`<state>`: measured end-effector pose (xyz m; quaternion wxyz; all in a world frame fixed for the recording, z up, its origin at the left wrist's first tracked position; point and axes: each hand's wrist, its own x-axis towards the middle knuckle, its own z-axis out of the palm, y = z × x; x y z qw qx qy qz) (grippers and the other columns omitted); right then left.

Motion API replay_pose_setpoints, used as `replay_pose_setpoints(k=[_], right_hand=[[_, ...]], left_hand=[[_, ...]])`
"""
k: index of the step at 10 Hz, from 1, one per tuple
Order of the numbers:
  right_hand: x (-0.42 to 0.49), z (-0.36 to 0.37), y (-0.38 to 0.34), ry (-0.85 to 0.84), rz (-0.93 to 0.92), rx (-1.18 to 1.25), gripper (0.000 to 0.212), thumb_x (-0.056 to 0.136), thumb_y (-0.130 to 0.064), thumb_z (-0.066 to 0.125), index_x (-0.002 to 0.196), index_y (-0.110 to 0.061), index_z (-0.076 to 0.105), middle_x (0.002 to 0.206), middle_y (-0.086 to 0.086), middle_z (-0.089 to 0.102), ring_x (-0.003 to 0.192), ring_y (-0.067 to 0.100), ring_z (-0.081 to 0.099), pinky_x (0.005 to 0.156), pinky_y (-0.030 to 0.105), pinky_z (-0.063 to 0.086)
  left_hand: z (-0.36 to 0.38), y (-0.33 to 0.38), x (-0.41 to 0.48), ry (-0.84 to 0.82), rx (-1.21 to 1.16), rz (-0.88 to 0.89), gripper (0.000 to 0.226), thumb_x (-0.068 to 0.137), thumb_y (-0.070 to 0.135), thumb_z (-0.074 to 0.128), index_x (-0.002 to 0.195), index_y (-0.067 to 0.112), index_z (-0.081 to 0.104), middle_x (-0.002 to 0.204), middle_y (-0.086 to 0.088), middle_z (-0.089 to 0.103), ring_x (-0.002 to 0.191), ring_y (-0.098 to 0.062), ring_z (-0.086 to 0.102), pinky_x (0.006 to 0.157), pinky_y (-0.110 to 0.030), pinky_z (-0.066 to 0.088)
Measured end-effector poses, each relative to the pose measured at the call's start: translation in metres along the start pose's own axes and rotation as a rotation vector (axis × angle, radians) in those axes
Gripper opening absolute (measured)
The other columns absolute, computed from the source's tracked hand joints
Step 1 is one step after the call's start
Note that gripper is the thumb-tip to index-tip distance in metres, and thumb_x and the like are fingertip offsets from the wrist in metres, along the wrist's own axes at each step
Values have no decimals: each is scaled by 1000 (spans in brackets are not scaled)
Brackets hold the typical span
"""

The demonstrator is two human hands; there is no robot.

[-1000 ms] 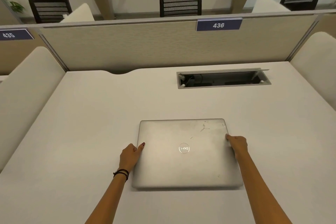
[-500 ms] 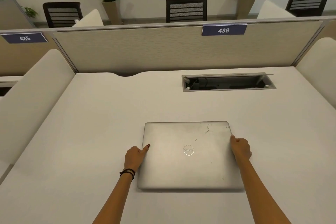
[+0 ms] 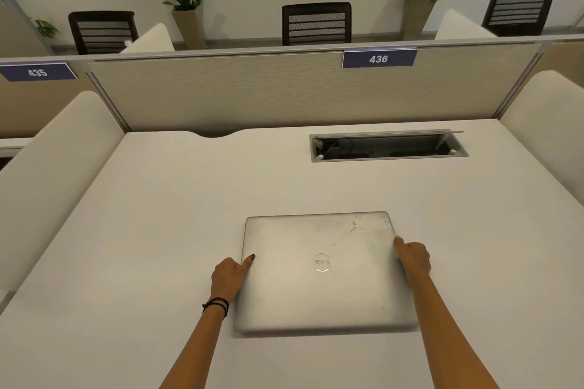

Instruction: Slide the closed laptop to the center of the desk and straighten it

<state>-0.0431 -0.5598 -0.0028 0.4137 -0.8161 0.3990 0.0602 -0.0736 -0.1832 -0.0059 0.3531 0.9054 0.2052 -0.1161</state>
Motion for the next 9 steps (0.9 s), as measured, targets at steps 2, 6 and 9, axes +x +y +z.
replay_pose_setpoints(k=[2, 6, 9], right_hand=[[3, -4, 1, -45, 31, 44, 45, 89, -31, 51, 51, -11, 37, 57, 4, 41, 56, 22, 41, 69, 34, 33], [-2, -4, 10, -10, -17, 52, 43, 89, -19, 48, 50, -11, 32, 53, 5, 36, 50, 21, 34, 53, 26, 26], [-14, -28, -46, -44, -325, 202, 30, 92, -13, 50, 119, -1, 56, 123, 19, 61, 113, 33, 56, 94, 36, 44]], left_hand=[[0, 0, -2, -9, -10, -5, 59, 88, 44, 58, 50, 17, 21, 46, 3, 28, 45, -12, 27, 47, -25, 22], [-6, 2, 3, -52, 191, 12, 59, 91, 49, 51, 49, 16, 25, 47, 3, 33, 45, -12, 33, 47, -24, 29], [-26, 64, 2, -19, 578, 176, 50, 95, 41, 44, 127, 3, 42, 129, -13, 54, 113, -28, 58, 92, -36, 48]])
